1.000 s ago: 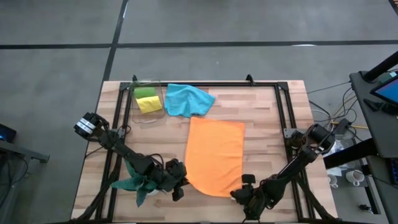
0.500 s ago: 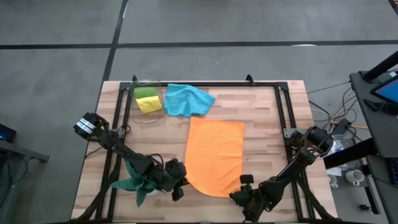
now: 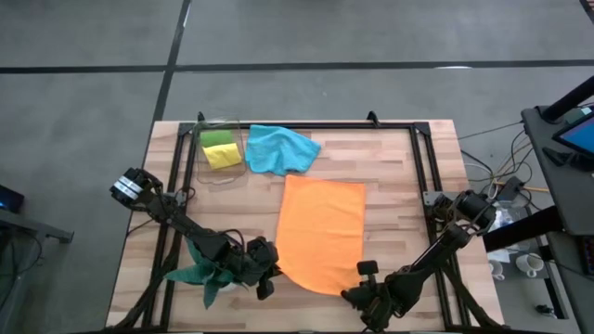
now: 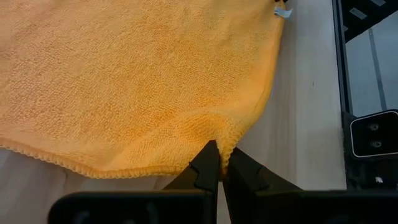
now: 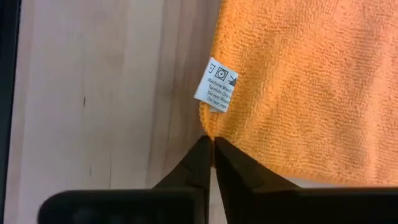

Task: Roll microfiber towels into tight, uniform cylinder then place into a basket
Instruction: Fold the orange microfiber towel

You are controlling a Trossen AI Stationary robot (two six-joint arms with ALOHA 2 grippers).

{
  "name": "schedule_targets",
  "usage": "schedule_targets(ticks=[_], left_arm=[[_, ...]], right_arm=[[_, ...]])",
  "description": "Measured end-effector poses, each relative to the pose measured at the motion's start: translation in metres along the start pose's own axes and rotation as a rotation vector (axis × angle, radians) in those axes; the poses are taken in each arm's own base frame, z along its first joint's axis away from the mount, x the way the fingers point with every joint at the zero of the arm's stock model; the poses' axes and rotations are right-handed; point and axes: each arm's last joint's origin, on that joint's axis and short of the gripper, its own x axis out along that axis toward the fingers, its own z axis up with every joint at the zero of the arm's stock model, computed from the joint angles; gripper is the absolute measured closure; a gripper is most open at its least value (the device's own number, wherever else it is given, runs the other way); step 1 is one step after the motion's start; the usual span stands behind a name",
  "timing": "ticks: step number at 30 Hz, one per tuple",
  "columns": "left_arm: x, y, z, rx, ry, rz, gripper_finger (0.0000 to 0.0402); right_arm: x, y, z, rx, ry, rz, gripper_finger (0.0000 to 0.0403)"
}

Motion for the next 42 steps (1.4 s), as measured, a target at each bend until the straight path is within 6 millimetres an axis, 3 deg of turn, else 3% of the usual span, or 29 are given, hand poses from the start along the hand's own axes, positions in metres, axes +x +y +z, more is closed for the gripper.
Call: schedule_targets(ticks=[5, 10, 18, 23, 31, 42], left_arm=[[0.0, 0.001, -0.001, -0.004, 0.005, 0.002, 0.0402], [0.0, 0.0, -0.004, -0.055, 0.045, -0.04, 0.0402], [-0.004, -0.018, 0.0, -0.081, 0.107, -0.245, 0.0402], [-0.007, -0.022, 0.005, -0.037, 0.097, -0.269, 0.0402], [-0.014, -0.001, 0.022, -0.001, 0.017, -0.127, 0.0402], [-0.021, 0.04, 0.05, 0.082, -0.082, 0.162, 0.0402]], right_arm=[[-0.003, 0.0, 0.0, -0.004, 0.001, 0.0, 0.0393], [-0.018, -0.002, -0.003, -0.009, -0.007, 0.022, 0.0394], [-0.059, -0.002, 0.004, 0.013, -0.134, 0.127, 0.0394], [-0.085, -0.009, 0.006, 0.034, -0.212, 0.15, 0.0394], [-0.106, -0.032, -0.004, 0.074, -0.268, -0.036, 0.0394], [-0.092, -0.069, -0.017, 0.161, -0.212, -0.332, 0.0394]])
